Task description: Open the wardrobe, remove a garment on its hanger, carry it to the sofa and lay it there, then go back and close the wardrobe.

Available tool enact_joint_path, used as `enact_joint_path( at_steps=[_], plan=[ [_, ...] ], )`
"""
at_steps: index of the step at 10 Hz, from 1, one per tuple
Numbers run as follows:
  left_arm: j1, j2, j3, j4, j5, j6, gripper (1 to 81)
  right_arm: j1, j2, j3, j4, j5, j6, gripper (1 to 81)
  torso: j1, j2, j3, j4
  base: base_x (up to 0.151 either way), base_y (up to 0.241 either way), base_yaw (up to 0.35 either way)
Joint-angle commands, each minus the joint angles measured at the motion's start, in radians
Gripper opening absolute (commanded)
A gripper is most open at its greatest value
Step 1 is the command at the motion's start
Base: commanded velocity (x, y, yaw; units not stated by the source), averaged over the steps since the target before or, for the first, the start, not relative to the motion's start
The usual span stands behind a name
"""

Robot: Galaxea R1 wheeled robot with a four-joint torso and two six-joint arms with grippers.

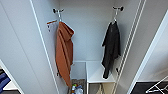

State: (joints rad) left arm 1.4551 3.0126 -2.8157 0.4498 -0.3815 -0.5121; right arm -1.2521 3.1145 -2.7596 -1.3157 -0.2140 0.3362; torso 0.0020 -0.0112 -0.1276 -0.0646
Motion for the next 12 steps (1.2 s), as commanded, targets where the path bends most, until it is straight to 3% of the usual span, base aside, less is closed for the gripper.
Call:
enact_joint_path(
  at_steps=[1, 4, 8, 11, 12],
  plan=[
    [-0.037, 0.005, -0.002, 0.007, 0.039, 0.004, 81.1, 0.156, 0.038, 0.011, -0.144, -0.086, -0.009, 81.1, 0.0, 0.0, 0.0, 0.0, 0.0, 0.0, 0.0],
    [-0.037, -0.001, -0.004, 0.004, 0.039, 0.001, 81.1, 0.21, 0.103, 0.015, -0.275, -0.183, -0.009, 81.1, 0.0, 0.0, 0.0, 0.0, 0.0, 0.0, 0.0],
    [-0.038, 0.0, -0.001, 0.006, 0.039, 0.003, 81.1, 0.294, 0.114, 0.022, -0.327, -0.304, 0.013, 81.1, 0.0, 0.0, 0.0, 0.0, 0.0, 0.0, 0.0],
    [-0.038, 0.013, 0.001, 0.013, 0.038, 0.004, 81.1, 0.328, 0.114, 0.029, -0.353, -0.493, 0.357, 81.1, 0.0, 0.0, 0.0, 0.0, 0.0, 0.0, 0.0],
    [-0.04, 0.014, 0.001, 0.013, 0.038, 0.004, 81.1, 0.326, 0.114, 0.028, -0.353, -0.562, 0.417, 81.1, 0.0, 0.0, 0.0, 0.0, 0.0, 0.0, 0.0]
  ],
)
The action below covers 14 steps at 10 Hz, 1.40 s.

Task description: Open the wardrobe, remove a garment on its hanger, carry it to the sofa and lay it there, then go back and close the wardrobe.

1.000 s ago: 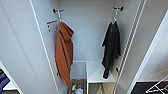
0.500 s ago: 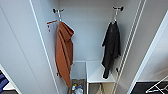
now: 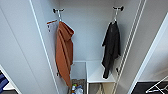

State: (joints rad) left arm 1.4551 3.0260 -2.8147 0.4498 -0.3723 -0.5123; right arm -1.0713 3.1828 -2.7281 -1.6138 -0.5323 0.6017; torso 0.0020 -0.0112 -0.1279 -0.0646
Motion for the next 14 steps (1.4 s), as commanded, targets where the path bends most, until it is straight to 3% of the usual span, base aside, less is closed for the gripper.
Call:
enact_joint_path(
  at_steps=[1, 3, 5, 7, 8, 12, 14],
  plan=[
    [-0.04, -0.002, 0.0, 0.013, 0.027, 0.005, 81.1, 0.138, 0.035, 0.001, -0.055, -0.296, 0.209, 81.1, 0.0, 0.0, 0.0, 0.0, 0.0, 0.0, 0.0],
    [-0.04, -0.002, 0.0, 0.017, 0.027, 0.005, 81.1, 0.116, 0.004, -0.005, -0.052, -0.351, 0.312, 81.1, 0.0, 0.0, 0.0, 0.0, 0.0, 0.0, 0.0],
    [-0.04, -0.002, 0.0, 0.017, 0.026, 0.005, 81.1, 0.09, -0.043, -0.001, -0.031, -0.357, 0.345, 81.1, 0.0, 0.0, 0.0, 0.0, 0.0, 0.0, 0.0],
    [-0.04, -0.002, 0.001, 0.017, 0.02, 0.005, 81.1, 0.064, -0.087, 0.027, 0.031, -0.305, 0.345, 81.1, 0.0, 0.0, 0.0, 0.0, 0.0, 0.0, 0.0],
    [-0.038, -0.004, 0.001, 0.017, 0.015, 0.005, 81.1, 0.044, -0.112, 0.051, 0.05, -0.232, 0.345, 81.1, 0.0, 0.0, 0.0, 0.0, 0.0, 0.0, 0.0],
    [-0.045, -0.004, 0.001, 0.017, 0.013, 0.005, 81.1, -0.019, -0.244, 0.134, 0.414, 0.107, 0.333, 81.1, 0.0, 0.0, 0.0, 0.0, 0.0, 0.0, 0.0],
    [-0.045, -0.005, 0.001, 0.02, 0.013, 0.006, 81.1, -0.068, -0.297, 0.179, 0.578, 0.215, 0.328, 81.1, 0.0, 0.0, 0.0, 0.0, 0.0, 0.0, 0.0]
  ],
)
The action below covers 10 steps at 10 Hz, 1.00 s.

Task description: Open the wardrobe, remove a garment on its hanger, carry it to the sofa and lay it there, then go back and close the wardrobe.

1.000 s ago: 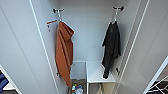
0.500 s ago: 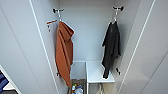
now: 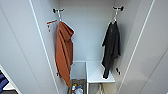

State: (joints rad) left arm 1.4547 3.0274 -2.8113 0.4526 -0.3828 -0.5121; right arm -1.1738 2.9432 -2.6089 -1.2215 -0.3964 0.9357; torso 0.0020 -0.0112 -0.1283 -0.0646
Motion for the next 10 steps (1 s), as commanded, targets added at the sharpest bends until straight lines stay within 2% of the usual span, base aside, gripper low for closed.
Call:
enact_joint_path(
  at_steps=[1, 2, 3, 5, 7, 8, 9, 10],
  plan=[
    [-0.044, -0.008, -0.002, 0.017, 0.027, 0.006, 81.1, 0.007, -0.077, 0.09, 0.239, 0.099, -0.006, 81.1, 0.0, 0.0, 0.0, 0.0, 0.0, 0.0, 0.0],
    [-0.04, -0.008, -0.002, 0.017, 0.038, 0.006, 81.1, -0.028, -0.104, 0.14, 0.317, 0.111, -0.006, 81.1, 0.0, 0.0, 0.0, 0.0, 0.0, 0.0, 0.0],
    [-0.037, -0.008, -0.002, 0.018, 0.053, 0.006, 81.1, -0.068, -0.122, 0.185, 0.355, 0.152, -0.006, 81.1, 0.0, 0.0, 0.0, 0.0, 0.0, 0.0, 0.0],
    [-0.036, -0.005, 0.006, 0.018, 0.102, 0.009, 81.1, -0.151, -0.112, 0.163, 0.378, 0.246, 0.009, 81.1, 0.0, 0.0, 0.0, 0.0, 0.0, 0.0, 0.0],
    [-0.035, -0.01, 0.019, 0.018, 0.153, 0.011, 81.1, -0.223, -0.097, 0.135, 0.468, 0.284, -0.009, 81.1, 0.0, 0.0, 0.0, 0.0, 0.0, 0.0, 0.0],
    [-0.033, -0.011, 0.021, 0.018, 0.182, 0.011, 81.1, -0.254, -0.091, 0.094, 0.546, 0.371, -0.088, 81.1, 0.0, 0.0, 0.0, 0.0, 0.0, 0.0, 0.0],
    [-0.027, -0.014, 0.021, 0.018, 0.183, 0.011, 81.1, -0.267, -0.077, 0.046, 0.688, 0.429, -0.224, 81.1, 0.0, 0.0, 0.0, 0.0, 0.0, 0.0, 0.0],
    [-0.023, -0.017, 0.027, 0.018, 0.183, 0.011, 81.1, -0.268, -0.044, -0.013, 0.909, 0.43, -0.474, 81.1, 0.0, 0.0, 0.0, 0.0, 0.0, 0.0, 0.0]
  ],
)
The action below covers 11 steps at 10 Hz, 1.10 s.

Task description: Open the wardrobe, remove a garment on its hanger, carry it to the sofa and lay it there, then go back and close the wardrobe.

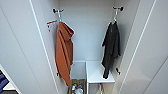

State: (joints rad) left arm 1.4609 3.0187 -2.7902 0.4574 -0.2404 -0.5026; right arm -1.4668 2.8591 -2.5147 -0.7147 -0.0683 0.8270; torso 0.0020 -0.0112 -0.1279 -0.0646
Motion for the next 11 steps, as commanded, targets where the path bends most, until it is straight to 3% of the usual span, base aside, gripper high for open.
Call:
enact_joint_path(
  at_steps=[1, 2, 3, 5, 7, 9, 11],
  plan=[
    [-0.021, -0.016, 0.021, 0.013, 0.041, 0.001, 81.1, 0.019, 0.059, -0.155, 0.613, 0.097, -0.608, 81.1, 0.0, 0.0, 0.0, 0.0, 0.0, 0.0, 0.0],
    [-0.007, -0.035, 0.053, 0.015, 0.041, 0.002, 81.1, 0.004, 0.061, -0.167, 0.731, 0.102, -0.774, 81.1, 0.0, 0.0, 0.0, 0.0, 0.0, 0.0, 0.0],
    [0.012, -0.064, 0.113, 0.028, 0.041, 0.004, 81.1, -0.01, 0.037, -0.12, 0.733, 0.111, -0.816, 81.1, 0.0, 0.0, 0.0, 0.0, 0.0, 0.0, 0.0],
    [0.048, -0.099, 0.199, 0.098, 0.036, 0.001, 81.1, -0.019, -0.008, -0.019, 0.693, 0.111, -0.819, 81.1, 0.0, 0.0, 0.0, 0.0, 0.0, 0.0, 0.0],
    [0.068, -0.095, 0.196, 0.098, 0.041, 0.001, 81.1, -0.053, 0.012, -0.019, 0.698, 0.125, -0.818, 81.1, 0.0, 0.0, 0.0, 0.0, 0.0, 0.0, 0.0],
    [0.079, -0.096, 0.196, 0.099, 0.041, 0.001, 81.1, -0.087, 0.013, -0.015, 0.686, 0.237, -0.819, 81.1, 0.0, 0.0, 0.0, 0.0, 0.0, 0.0, 0.0],
    [0.082, -0.102, 0.195, 0.096, 0.041, 0.001, 81.1, -0.093, 0.021, -0.013, 0.687, 0.245, -0.818, 81.1, 0.0, 0.0, 0.001, 0.0, 0.0, 0.0, 0.0]
  ],
)
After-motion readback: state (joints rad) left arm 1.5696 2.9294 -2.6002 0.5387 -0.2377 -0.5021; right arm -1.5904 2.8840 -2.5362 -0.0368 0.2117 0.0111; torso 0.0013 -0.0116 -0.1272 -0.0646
